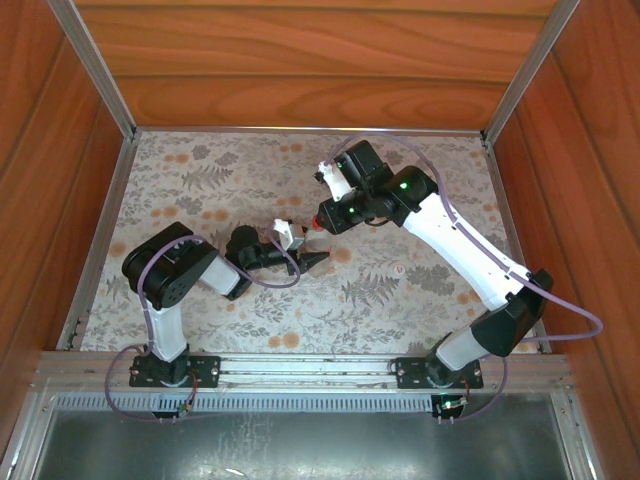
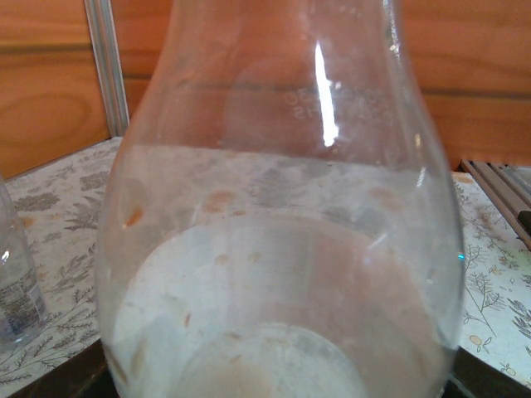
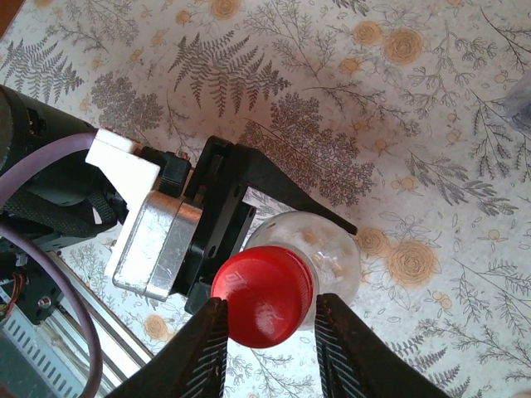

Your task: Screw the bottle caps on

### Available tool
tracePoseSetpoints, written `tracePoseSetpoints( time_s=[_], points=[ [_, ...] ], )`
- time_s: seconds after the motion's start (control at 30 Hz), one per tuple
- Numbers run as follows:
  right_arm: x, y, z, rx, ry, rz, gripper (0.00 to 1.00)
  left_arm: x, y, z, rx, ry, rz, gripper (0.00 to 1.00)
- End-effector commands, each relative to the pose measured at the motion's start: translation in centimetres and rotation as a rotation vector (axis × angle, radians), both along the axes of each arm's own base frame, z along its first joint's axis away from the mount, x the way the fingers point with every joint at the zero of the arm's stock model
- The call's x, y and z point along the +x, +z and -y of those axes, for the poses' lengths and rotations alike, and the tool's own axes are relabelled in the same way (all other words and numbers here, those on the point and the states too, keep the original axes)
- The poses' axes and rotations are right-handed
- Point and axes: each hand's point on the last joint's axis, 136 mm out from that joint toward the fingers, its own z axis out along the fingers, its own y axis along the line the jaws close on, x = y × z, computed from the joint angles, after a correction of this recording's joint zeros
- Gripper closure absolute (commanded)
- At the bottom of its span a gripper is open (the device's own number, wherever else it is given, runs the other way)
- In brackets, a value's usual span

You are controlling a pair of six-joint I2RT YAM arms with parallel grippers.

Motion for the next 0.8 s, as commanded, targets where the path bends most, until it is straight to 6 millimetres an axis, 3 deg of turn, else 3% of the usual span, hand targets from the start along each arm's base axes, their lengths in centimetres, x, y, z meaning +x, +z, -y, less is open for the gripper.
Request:
tracePoseSetpoints(
  time_s=[0.0,0.4,0.77],
  points=[
    [0.3,-1.2,0.3,-0.021,-0.019,-0.031,0.67,-0.5,-0.9,0.2,0.021,-0.027,-0.034,0.38],
    [0.5,1.0,-0.3,0.067,-0.029,-0.009,0.61,-0.5,-1.2,0.2,0.027,-0.027,-0.04,0.38],
    [0.6,-0.3,-0.5,0.053,-0.025,-0.044,0.77,-0.6,-1.2,0.2,0.025,-0.027,-0.047,0.38]
  ],
)
